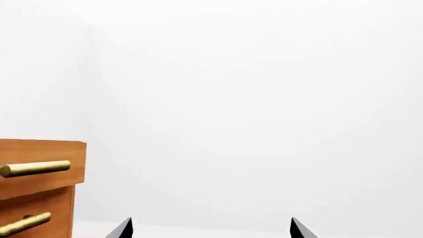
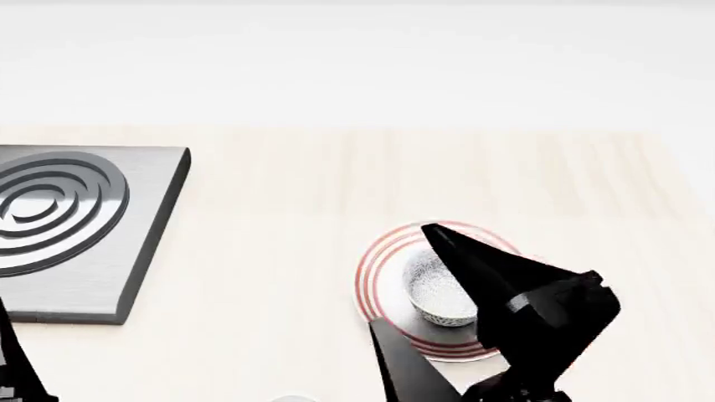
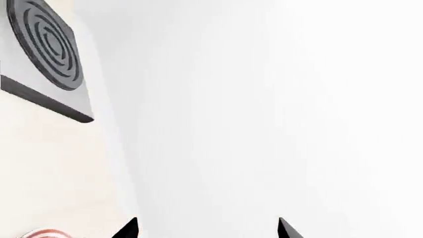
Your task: Pick the akita bowl between the plate and the ramekin and place it on the plate.
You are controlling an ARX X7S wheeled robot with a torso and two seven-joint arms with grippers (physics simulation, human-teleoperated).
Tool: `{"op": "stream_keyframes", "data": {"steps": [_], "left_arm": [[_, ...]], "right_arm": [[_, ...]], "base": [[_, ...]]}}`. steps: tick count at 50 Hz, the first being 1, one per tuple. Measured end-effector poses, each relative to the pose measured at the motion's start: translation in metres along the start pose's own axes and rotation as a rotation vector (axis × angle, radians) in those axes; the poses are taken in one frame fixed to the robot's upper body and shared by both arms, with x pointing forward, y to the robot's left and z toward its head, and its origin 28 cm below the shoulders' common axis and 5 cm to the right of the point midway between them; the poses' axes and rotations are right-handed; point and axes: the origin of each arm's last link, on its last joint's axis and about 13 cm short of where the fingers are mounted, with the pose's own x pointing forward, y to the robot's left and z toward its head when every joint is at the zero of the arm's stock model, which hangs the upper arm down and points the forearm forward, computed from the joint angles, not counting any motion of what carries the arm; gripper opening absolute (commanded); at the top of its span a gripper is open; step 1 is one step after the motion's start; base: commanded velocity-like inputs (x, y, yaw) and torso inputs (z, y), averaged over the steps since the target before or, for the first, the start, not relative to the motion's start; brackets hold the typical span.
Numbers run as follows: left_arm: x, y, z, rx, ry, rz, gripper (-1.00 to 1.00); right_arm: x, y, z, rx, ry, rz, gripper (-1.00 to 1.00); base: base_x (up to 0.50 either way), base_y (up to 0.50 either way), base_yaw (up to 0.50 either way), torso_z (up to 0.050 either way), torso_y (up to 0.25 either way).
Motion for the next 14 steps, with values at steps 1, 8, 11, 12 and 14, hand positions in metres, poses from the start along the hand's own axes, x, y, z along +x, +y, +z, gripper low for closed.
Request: {"op": "stream_keyframes", "data": {"steps": [1, 8, 11, 12, 14], "left_arm": [[0.001, 0.000, 0.001, -0.001, -0.010, 0.007, 1.00], [0.003, 0.003, 0.011, -0.040, -0.089, 0.057, 1.00], [0.003, 0.004, 0.015, -0.061, -0.124, 0.071, 1.00], [0.003, 0.004, 0.016, -0.067, -0.135, 0.074, 1.00], [0.002, 0.004, 0.019, -0.079, -0.157, 0.078, 1.00]], "right_arm": [[-0.004, 0.001, 0.002, 0.018, -0.019, -0.034, 1.00], [-0.031, 0.009, 0.017, 0.163, -0.141, -0.260, 1.00], [-0.042, 0.011, 0.023, 0.231, -0.187, -0.340, 1.00], [-0.045, 0.012, 0.025, 0.252, -0.200, -0.364, 1.00], [-0.051, 0.014, 0.029, 0.294, -0.224, -0.408, 1.00]], "base": [[0.00, 0.00, 0.00, 0.000, 0.000], [0.00, 0.00, 0.00, 0.000, 0.000], [0.00, 0.00, 0.00, 0.000, 0.000], [0.00, 0.00, 0.00, 0.000, 0.000], [0.00, 0.00, 0.00, 0.000, 0.000]]}}
